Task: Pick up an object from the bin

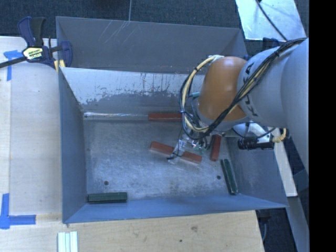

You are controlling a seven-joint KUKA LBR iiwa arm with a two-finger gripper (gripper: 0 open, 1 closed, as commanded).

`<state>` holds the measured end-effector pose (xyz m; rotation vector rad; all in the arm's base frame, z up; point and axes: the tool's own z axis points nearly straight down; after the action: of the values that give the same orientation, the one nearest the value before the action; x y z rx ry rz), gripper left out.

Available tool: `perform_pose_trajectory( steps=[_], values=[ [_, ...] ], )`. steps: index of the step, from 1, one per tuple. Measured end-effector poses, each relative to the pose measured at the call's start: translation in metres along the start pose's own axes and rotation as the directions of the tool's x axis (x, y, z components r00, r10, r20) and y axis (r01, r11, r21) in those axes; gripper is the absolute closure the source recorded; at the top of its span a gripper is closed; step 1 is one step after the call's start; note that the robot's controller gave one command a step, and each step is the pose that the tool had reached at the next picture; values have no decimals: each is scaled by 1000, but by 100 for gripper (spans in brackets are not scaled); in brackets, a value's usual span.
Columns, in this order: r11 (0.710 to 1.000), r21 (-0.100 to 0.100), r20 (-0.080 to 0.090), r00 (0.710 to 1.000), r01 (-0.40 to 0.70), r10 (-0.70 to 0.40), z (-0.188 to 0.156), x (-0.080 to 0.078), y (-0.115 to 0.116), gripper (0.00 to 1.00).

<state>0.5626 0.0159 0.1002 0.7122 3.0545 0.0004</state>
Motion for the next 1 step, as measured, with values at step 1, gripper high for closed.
perform_pose_trajectory(
  steps=[1],
  values=[
    [986, 3, -8, 986, -166, 166, 31, 43, 16, 0]
  ],
)
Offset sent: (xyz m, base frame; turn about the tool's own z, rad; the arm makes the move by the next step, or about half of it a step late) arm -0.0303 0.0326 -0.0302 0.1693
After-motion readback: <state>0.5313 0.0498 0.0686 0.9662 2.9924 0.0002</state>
